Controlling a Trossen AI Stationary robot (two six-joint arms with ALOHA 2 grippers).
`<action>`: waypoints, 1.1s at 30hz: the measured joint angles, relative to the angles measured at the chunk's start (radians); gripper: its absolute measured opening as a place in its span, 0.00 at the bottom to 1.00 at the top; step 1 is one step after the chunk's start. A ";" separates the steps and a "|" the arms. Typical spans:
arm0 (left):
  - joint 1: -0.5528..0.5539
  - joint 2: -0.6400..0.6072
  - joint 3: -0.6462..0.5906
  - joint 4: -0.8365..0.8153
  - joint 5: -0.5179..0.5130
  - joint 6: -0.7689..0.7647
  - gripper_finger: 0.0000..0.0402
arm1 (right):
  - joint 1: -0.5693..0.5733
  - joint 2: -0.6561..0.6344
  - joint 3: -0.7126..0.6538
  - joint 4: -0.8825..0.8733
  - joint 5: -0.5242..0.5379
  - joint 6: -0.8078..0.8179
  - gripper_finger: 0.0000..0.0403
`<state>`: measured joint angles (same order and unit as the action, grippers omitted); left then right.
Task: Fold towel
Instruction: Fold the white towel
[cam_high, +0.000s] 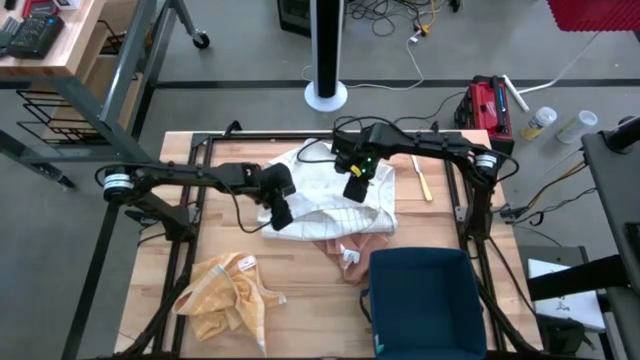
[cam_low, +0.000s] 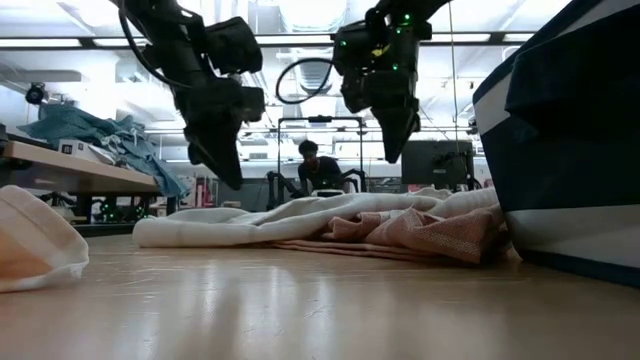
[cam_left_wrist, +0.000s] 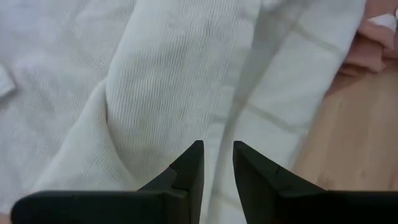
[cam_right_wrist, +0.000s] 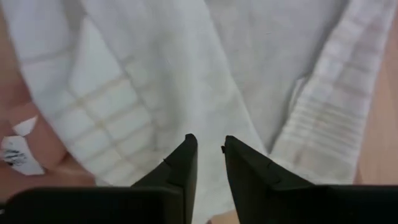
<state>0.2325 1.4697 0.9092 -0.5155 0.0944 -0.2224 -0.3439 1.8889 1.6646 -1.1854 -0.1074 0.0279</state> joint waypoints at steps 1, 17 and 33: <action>0.000 0.005 0.000 0.001 -0.001 0.000 0.19 | 0.011 0.000 0.000 0.000 0.000 0.006 0.15; -0.050 0.243 0.000 -0.168 0.142 -0.196 0.19 | 0.157 -0.033 0.000 -0.051 0.003 0.025 0.00; -0.270 0.054 0.058 -0.305 0.071 -0.238 0.19 | 0.181 -0.135 -0.002 -0.028 0.108 0.040 0.00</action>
<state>-0.0372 1.5239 0.9673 -0.8203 0.1650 -0.4606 -0.1631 1.7534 1.6630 -1.2131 0.0002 0.0682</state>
